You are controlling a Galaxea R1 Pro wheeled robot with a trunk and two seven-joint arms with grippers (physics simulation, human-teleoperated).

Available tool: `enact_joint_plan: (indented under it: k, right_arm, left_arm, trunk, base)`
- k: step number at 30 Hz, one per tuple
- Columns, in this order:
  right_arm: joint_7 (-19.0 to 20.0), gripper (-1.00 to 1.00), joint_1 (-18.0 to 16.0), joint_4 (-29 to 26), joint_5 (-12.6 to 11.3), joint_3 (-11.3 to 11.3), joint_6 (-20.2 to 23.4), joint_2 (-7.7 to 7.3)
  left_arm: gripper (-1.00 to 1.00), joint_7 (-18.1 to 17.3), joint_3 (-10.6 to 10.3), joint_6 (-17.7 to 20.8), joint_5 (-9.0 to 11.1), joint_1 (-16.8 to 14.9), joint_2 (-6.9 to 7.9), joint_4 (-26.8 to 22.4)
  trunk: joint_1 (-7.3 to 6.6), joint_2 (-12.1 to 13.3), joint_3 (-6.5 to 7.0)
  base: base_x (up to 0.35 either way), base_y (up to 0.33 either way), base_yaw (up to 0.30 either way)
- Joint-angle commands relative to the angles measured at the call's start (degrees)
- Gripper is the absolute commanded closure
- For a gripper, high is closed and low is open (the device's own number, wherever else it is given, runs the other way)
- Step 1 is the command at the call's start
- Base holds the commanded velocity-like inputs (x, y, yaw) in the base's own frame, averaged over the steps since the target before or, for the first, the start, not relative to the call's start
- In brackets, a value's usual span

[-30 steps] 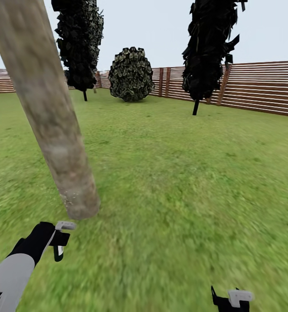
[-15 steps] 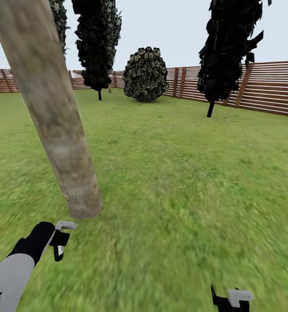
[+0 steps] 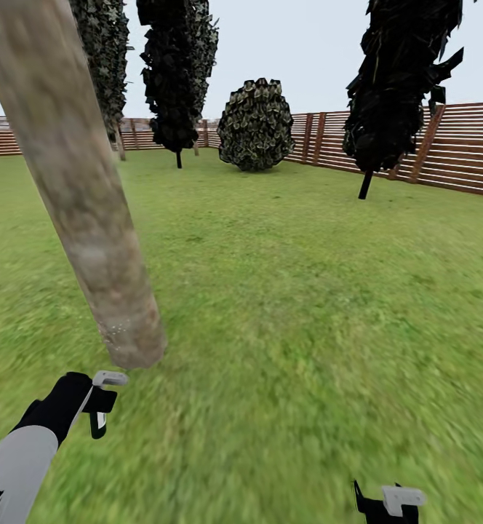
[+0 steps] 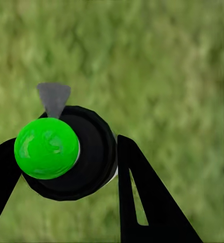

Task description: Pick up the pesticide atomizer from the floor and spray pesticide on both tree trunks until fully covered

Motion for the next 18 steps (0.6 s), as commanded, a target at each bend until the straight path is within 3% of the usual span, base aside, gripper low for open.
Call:
enact_joint_plan:
  k: [1, 7, 18]
  right_arm:
    - [-0.20, -1.00, -0.04, 0.07, 0.60, -0.29, -0.16, 0.02]
    - [-0.20, -1.00, -0.06, 0.07, 0.60, -0.25, -0.16, 0.04]
    - [-0.20, -1.00, -0.04, 0.07, 0.60, -0.22, -0.16, 0.03]
  left_arm:
    - [1.00, -0.52, 0.33, 0.21, -0.62, -0.03, -0.04, -0.10]
    - [1.00, -0.52, 0.49, 0.29, -0.64, -0.03, 0.02, -0.10]
    - [1.00, -0.52, 0.50, 0.30, -0.63, -0.03, 0.04, -0.10]
  trunk:
    - [-0.01, -0.02, -0.05]
    - [-0.01, -0.02, -0.05]
    - [-0.01, -0.02, -0.05]
  base:
    - [0.000, -0.271, 0.000]
    - [0.001, -0.271, 0.051]
    - [0.154, -0.226, 0.268]
